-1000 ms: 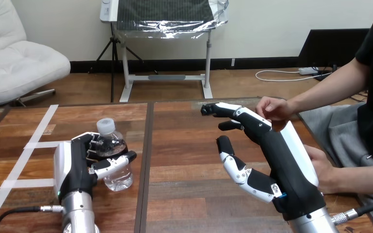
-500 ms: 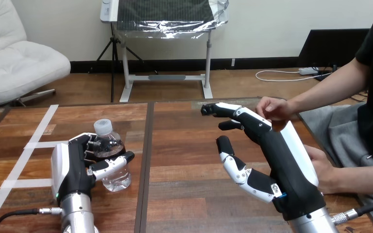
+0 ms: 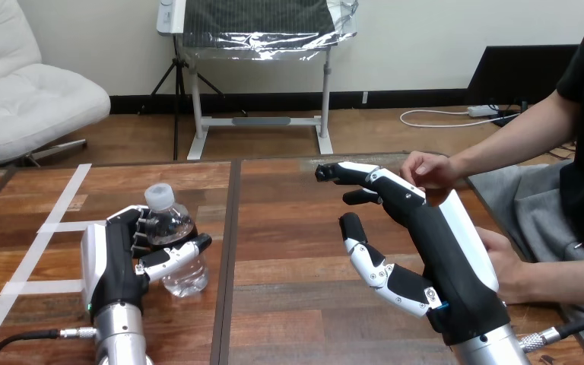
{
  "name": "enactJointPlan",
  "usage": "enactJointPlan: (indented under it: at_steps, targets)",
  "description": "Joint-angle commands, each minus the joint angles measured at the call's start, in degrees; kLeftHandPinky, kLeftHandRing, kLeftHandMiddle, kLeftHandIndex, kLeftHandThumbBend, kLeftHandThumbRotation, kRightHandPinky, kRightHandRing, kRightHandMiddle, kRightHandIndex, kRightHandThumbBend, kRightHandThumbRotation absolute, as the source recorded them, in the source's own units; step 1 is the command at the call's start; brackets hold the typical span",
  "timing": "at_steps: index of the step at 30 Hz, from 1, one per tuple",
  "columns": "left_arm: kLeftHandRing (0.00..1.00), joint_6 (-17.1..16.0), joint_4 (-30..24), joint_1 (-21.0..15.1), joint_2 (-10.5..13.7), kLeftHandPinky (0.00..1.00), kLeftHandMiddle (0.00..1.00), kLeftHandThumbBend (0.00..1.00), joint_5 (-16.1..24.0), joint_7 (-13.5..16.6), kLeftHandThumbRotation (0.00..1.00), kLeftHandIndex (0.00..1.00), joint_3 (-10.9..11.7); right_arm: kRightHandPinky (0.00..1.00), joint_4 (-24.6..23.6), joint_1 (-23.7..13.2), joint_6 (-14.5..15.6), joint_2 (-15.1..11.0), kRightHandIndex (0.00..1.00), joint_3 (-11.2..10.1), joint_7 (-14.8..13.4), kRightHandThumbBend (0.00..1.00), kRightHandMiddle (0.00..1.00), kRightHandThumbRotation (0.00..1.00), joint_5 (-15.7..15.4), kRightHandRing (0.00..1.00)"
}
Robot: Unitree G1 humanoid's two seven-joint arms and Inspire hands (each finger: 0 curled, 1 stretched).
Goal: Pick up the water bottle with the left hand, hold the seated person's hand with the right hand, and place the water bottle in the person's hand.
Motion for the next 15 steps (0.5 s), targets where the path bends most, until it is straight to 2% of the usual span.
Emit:
enactJointPlan:
  at_steps: [1,5,15]
  targets:
    - [0.41,-3.97,-7.29,-0.67,-0.55,0.39,0.44,0.66,-0.83,-0.47,0.0,0.5,0.59,0.72,-2.16,-2.42,-0.15,0.36,0.74,-1.28,-0.76,0.14,0.8,0.0,0.37,0.8]
    - [0.41,-5.12,-9.51,0.44,-0.96,0.39,0.43,0.66,-1.61,-1.46,0.0,0.5,0.68,0.72,-2.04,-2.51,-0.26,0.33,0.74,-1.28,-0.66,0.14,0.8,0.0,0.59,0.8]
    - [0.42,-4.6,-19.74,4.58,-2.65,0.42,0.43,0.66,-2.95,-4.04,0.0,0.49,0.18,0.72,-2.27,-2.57,0.13,0.38,0.74,-1.27,-0.68,0.14,0.8,0.0,0.44,0.8]
